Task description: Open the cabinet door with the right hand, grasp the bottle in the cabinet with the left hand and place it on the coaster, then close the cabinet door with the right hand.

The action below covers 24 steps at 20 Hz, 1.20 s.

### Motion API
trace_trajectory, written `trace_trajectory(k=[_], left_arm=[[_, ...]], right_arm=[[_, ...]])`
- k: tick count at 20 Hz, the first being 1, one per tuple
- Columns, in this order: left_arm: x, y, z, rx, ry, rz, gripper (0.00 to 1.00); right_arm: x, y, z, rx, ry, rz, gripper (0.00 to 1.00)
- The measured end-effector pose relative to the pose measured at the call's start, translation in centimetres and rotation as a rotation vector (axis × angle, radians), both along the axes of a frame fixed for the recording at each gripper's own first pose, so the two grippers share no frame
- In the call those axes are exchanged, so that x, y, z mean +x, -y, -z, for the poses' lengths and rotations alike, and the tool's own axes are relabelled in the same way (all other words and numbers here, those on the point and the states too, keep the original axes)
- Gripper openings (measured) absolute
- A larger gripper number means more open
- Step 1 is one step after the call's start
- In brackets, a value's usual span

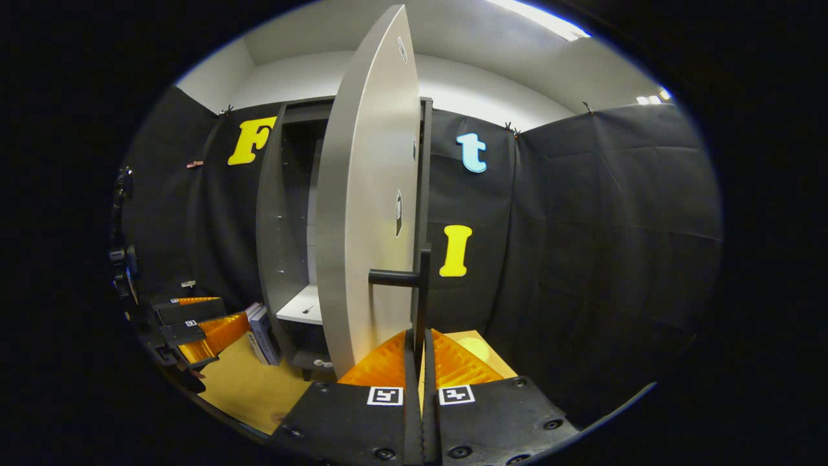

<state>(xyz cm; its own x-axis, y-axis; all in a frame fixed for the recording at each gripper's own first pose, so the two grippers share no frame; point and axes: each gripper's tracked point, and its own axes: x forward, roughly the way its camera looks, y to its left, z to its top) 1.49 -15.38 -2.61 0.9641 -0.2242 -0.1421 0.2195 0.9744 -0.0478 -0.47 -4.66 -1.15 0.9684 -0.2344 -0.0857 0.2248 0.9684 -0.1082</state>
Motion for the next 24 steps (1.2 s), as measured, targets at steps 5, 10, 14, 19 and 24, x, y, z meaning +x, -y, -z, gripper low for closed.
trace_trajectory(k=[5, 10, 14, 19, 24], left_arm=[[5.1, 1.0, -0.1, -0.003, 0.014, -0.04, 0.84], [11.9, 2.4, -0.7, 0.031, 0.06, -0.063, 0.84], [16.7, 3.6, -0.5, 0.041, 0.075, -0.074, 0.84], [22.8, 5.4, 0.4, 0.072, 0.098, -0.083, 0.84], [28.4, 5.8, 1.9, 0.1, 0.101, -0.13, 0.84]], right_arm=[[-0.4, 2.4, 0.1, 0.083, -0.005, -0.055, 0.05], [-0.9, 5.2, -0.1, 0.142, 0.013, -0.101, 0.05], [-1.3, 5.6, 0.0, 0.115, 0.015, -0.151, 0.05], [-5.0, 6.2, -3.4, 0.194, 0.129, -0.159, 0.09], [-8.7, 13.6, -4.8, 0.214, 0.239, 0.111, 0.05]])
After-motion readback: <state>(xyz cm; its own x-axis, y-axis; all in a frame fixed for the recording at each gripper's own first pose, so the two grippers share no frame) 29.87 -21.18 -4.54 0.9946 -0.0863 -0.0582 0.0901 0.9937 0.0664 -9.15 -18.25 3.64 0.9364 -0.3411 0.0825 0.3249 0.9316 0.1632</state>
